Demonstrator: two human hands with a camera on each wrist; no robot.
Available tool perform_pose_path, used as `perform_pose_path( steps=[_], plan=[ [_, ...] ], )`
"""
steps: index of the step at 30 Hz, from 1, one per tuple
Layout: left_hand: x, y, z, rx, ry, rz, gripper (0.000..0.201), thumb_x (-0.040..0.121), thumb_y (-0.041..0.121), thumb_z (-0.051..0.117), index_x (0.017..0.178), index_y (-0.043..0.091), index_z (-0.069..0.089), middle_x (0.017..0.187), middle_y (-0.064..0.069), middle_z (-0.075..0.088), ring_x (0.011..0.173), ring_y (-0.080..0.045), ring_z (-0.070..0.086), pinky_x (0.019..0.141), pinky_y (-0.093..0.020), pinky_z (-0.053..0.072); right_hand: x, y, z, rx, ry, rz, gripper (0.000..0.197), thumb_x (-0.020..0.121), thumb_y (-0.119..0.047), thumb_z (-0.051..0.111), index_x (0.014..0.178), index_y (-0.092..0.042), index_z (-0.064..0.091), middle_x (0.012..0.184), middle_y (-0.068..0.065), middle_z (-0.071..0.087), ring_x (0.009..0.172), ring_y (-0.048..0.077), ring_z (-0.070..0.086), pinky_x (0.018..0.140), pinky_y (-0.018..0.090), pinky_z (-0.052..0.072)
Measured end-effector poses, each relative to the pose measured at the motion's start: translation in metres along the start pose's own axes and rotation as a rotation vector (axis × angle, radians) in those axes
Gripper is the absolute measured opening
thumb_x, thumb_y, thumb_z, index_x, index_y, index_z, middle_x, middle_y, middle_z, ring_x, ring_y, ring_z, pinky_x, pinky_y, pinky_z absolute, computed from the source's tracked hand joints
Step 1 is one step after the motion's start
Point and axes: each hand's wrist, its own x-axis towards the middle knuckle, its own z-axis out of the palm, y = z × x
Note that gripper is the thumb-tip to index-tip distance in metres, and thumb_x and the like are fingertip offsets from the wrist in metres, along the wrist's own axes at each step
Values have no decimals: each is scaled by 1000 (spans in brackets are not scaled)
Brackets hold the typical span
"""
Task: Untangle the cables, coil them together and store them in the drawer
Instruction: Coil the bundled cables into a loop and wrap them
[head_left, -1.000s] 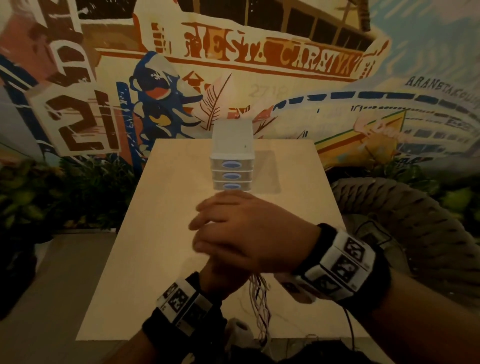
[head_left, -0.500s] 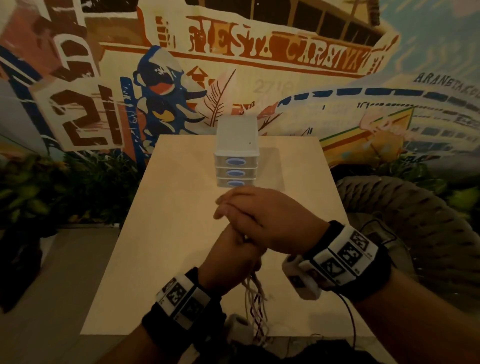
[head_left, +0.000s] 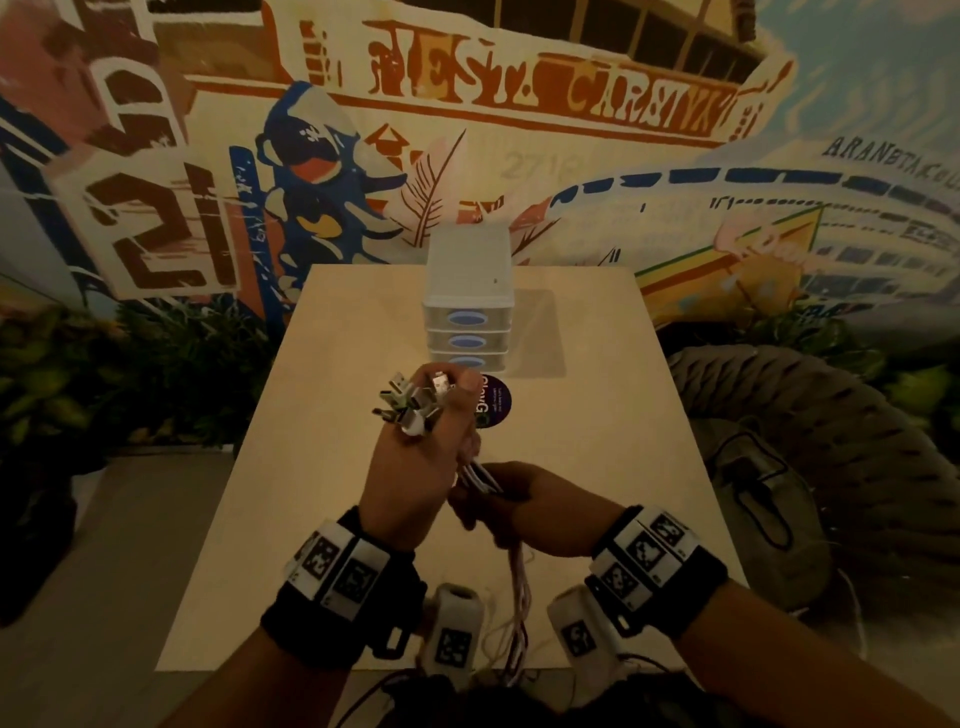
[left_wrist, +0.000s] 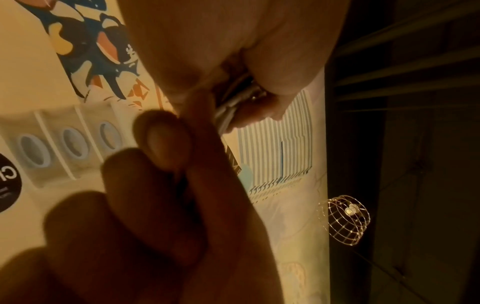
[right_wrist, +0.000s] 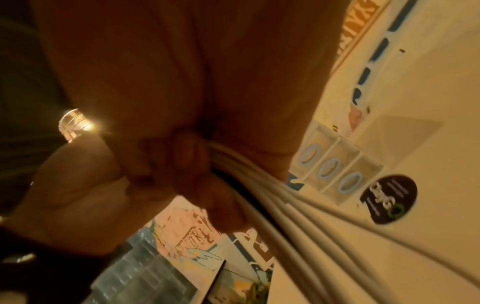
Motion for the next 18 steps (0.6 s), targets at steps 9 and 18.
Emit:
perform_pose_path(
  steps=[9, 18],
  plan=[
    [-9, -19, -5, -19, -149, -202, 15, 84, 12, 75, 97, 17, 77, 94, -11, 77, 94, -26, 73, 82, -38, 57, 0, 0, 2, 51, 132, -91, 14, 104, -20, 54, 111, -15, 65, 70, 2, 51, 55, 5, 43, 57, 23, 38],
    [-5, -14, -4, -80, -114, -168, 30, 107, 17, 45, 120, 12, 72, 58, -14, 37, 73, -33, 67, 84, -48, 58, -4, 3, 7, -239, 178, -58, 28, 102, -41, 54, 91, -20, 67, 80, -10, 64, 66, 8, 59, 72, 35, 53]
  ],
)
